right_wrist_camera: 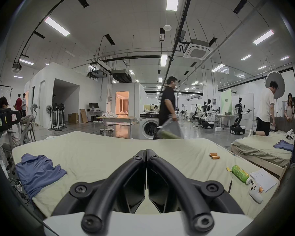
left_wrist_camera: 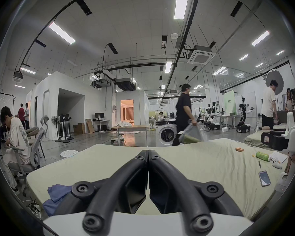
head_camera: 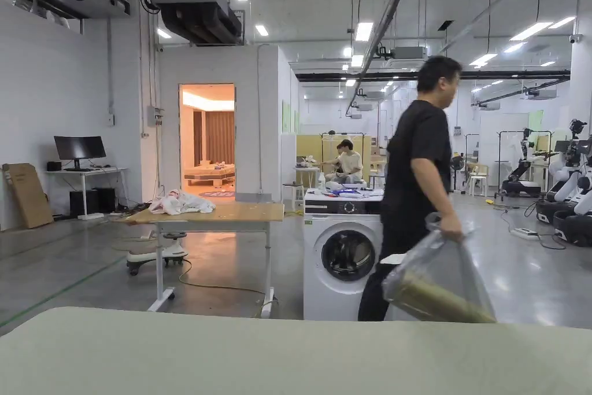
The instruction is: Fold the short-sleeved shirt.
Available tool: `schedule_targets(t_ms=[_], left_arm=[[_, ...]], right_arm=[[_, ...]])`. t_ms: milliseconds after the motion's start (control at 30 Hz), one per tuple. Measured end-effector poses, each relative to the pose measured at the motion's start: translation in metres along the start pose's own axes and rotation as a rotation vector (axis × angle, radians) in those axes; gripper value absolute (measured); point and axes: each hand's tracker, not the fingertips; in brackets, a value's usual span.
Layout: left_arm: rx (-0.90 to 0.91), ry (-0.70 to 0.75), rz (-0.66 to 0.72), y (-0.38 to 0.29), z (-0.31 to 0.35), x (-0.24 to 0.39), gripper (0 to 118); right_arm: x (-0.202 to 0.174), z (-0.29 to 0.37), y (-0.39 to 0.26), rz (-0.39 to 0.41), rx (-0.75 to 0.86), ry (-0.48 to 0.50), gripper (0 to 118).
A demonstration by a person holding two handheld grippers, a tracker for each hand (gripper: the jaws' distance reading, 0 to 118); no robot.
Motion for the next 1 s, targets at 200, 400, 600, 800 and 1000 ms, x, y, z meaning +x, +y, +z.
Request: schedule_targets(t_ms=[200,400,600,800,1000], left_arm=[[0.002,0.003,0.002,0.001,0.001,-0.001,1],[0.004,0.002,0.006,0.001,0.001,-0.001,1],[0.009,0.001,0.008,0.002,0.001,-0.001,1],[0.013,0.000,0.003,0.004,0.000,0.000,1],[0.051,-0.005,-0.042,0.014,-0.005,0.008,1]], right_arm=[[0.000,0.000,0.000,-0.005,0.002,-0.002,0],[0.000,0.001,0.001,-0.002,0.004,-0.004,0],[0.001,0.002,0.002,-0.005,0.009,-0.006,0],[0.002,0.002,0.003,-0.008,0.010,-0.005,0],[0.004,0.000,0.008,-0.024,0.012,0.006,0]])
